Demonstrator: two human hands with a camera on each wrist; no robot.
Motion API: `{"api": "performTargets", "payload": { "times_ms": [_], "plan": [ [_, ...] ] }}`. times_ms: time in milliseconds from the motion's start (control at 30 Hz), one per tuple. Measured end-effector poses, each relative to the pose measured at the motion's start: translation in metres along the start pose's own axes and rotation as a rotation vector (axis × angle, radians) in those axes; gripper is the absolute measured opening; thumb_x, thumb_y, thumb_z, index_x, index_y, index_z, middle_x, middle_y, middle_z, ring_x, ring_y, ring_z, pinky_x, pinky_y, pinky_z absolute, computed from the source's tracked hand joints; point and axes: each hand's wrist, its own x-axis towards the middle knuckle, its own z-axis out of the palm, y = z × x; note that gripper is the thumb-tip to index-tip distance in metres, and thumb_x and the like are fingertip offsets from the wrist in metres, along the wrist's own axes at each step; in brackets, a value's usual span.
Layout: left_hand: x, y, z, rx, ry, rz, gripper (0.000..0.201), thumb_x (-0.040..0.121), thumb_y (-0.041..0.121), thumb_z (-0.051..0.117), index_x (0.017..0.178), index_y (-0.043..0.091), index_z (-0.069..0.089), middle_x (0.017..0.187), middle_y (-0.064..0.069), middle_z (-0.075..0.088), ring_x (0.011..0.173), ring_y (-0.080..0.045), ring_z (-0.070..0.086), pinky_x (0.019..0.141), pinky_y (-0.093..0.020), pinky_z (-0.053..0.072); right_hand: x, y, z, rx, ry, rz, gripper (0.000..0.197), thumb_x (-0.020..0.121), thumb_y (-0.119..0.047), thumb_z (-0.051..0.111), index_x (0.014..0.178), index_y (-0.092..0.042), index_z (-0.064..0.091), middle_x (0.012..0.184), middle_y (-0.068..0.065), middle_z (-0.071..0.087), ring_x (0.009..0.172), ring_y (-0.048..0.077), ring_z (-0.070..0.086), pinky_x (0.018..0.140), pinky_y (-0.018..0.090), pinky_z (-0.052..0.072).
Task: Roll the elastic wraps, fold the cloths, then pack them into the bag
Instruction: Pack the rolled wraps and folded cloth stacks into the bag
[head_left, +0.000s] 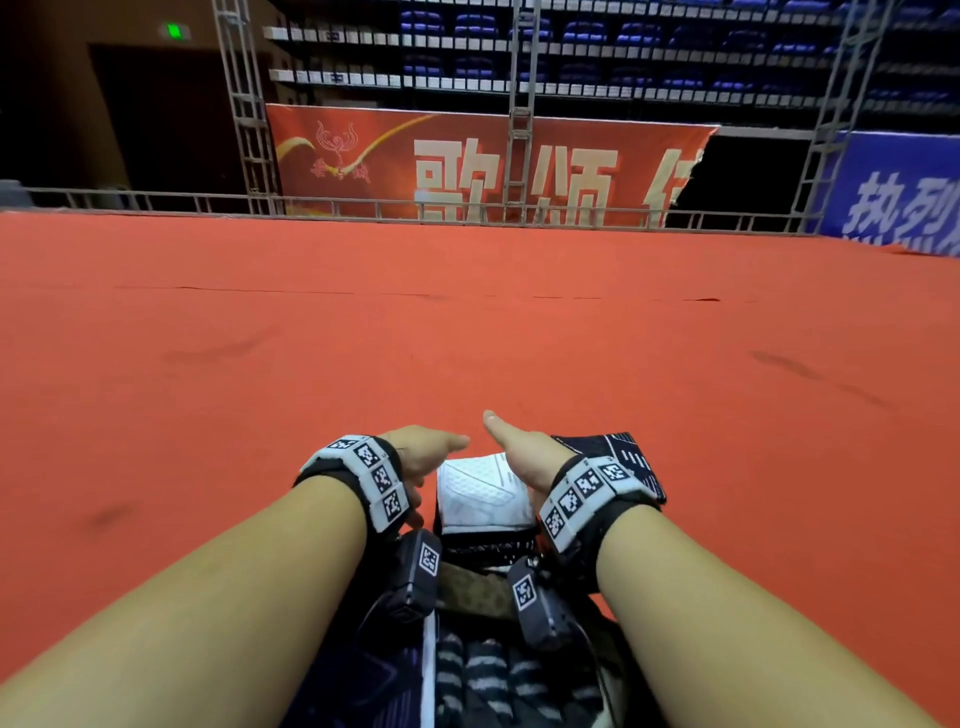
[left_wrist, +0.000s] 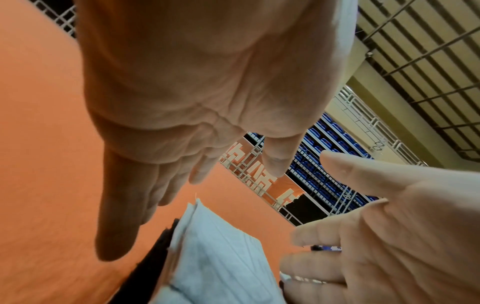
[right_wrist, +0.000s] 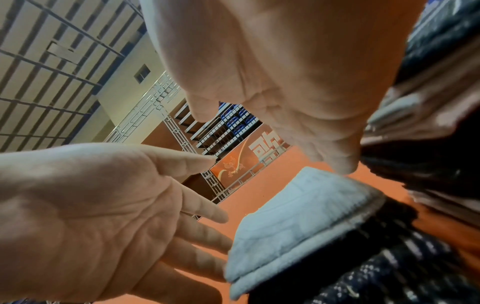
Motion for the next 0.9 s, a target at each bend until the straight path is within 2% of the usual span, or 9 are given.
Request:
{"api": "performTargets", "payload": {
  "times_ms": [67, 200, 333, 367, 467, 533, 600, 767, 900],
  "plan": [
    [0.012, -0.004, 0.002, -0.003, -0.023, -0.048, 0.091, 0.092, 0.062, 0.059, 0.160, 0.015, 0.020, 0.154, -0.032, 0.032, 0.115, -0.048, 0.053, 0.099, -0.067, 0.046, 0.004, 0.000, 0.003, 0.000, 0.008, 0.023, 0.093, 0.091, -0.077, 0.037, 0.151, -0.007, 0.040, 0.156, 0.016, 0.040, 0.142, 0.034, 0.040, 0.118, 0.046, 0.031],
    [0.028, -0.011, 0.010, -0.036, -0.105, -0.124, 0.088, 0.098, 0.057, 0.055, 0.159, 0.008, 0.016, 0.150, -0.034, 0.037, 0.122, -0.047, 0.053, 0.098, -0.057, 0.048, 0.014, 0.010, 0.006, -0.036, 0.019, 0.078, 0.078, 0.099, -0.067, 0.033, 0.151, -0.010, 0.041, 0.156, 0.015, 0.041, 0.142, 0.031, 0.040, 0.113, 0.037, 0.031],
    [0.049, -0.018, 0.012, -0.098, -0.211, -0.148, 0.085, 0.093, 0.057, 0.061, 0.151, 0.001, 0.034, 0.117, -0.025, 0.064, 0.088, -0.036, 0.067, 0.076, -0.044, 0.055, 0.021, 0.017, 0.014, -0.051, -0.018, 0.095, 0.076, 0.096, -0.065, 0.045, 0.150, -0.011, 0.043, 0.156, 0.015, 0.040, 0.142, 0.033, 0.040, 0.117, 0.044, 0.033],
    [0.053, -0.020, 0.012, -0.104, -0.230, -0.143, 0.086, 0.089, 0.056, 0.064, 0.149, 0.001, 0.037, 0.115, -0.025, 0.066, 0.088, -0.036, 0.068, 0.077, -0.044, 0.055, 0.022, 0.018, 0.016, -0.044, -0.028, 0.093, 0.075, 0.095, -0.063, 0.050, 0.149, -0.012, 0.044, 0.155, 0.013, 0.042, 0.141, 0.032, 0.041, 0.117, 0.045, 0.034],
    [0.064, -0.024, 0.010, -0.126, -0.234, -0.143, 0.094, 0.076, 0.050, 0.074, 0.149, 0.005, 0.037, 0.122, -0.026, 0.066, 0.100, -0.041, 0.070, 0.096, -0.054, 0.052, 0.021, 0.016, 0.016, -0.025, -0.028, 0.087, 0.069, 0.093, -0.056, 0.058, 0.146, -0.013, 0.049, 0.151, 0.011, 0.047, 0.136, 0.031, 0.046, 0.113, 0.044, 0.039],
    [0.062, -0.022, 0.011, -0.122, -0.227, -0.129, 0.084, 0.080, 0.047, 0.072, 0.145, 0.003, 0.041, 0.116, -0.025, 0.069, 0.096, -0.039, 0.072, 0.095, -0.055, 0.052, 0.022, 0.015, 0.015, -0.021, -0.018, 0.087, 0.067, 0.094, -0.053, 0.059, 0.145, -0.011, 0.049, 0.150, 0.012, 0.048, 0.135, 0.031, 0.047, 0.112, 0.042, 0.039],
    [0.058, -0.021, 0.009, -0.119, -0.199, -0.119, 0.083, 0.075, 0.046, 0.074, 0.141, 0.003, 0.045, 0.122, -0.024, 0.066, 0.100, -0.041, 0.071, 0.095, -0.058, 0.052, 0.022, 0.015, 0.015, -0.015, -0.009, 0.088, 0.067, 0.093, -0.052, 0.060, 0.144, -0.009, 0.050, 0.148, 0.014, 0.050, 0.133, 0.031, 0.049, 0.110, 0.040, 0.041],
    [0.060, -0.018, 0.001, -0.103, -0.143, -0.094, 0.074, 0.072, 0.042, 0.072, 0.134, 0.007, 0.053, 0.126, -0.022, 0.065, 0.104, -0.041, 0.069, 0.092, -0.061, 0.052, 0.015, 0.010, 0.018, 0.091, 0.024, 0.018, 0.077, 0.070, -0.047, 0.075, 0.133, -0.006, 0.056, 0.126, 0.014, 0.064, 0.113, 0.030, 0.062, 0.102, 0.047, 0.050],
    [0.047, -0.014, -0.007, -0.120, -0.107, -0.095, 0.059, 0.085, 0.037, 0.066, 0.131, 0.002, 0.054, 0.118, -0.021, 0.068, 0.099, -0.036, 0.069, 0.096, -0.056, 0.052, 0.008, 0.007, 0.017, 0.164, 0.022, -0.002, 0.072, 0.050, -0.042, 0.084, 0.103, -0.001, 0.058, 0.097, 0.014, 0.071, 0.095, 0.031, 0.071, 0.089, 0.053, 0.058]
  ]
}}
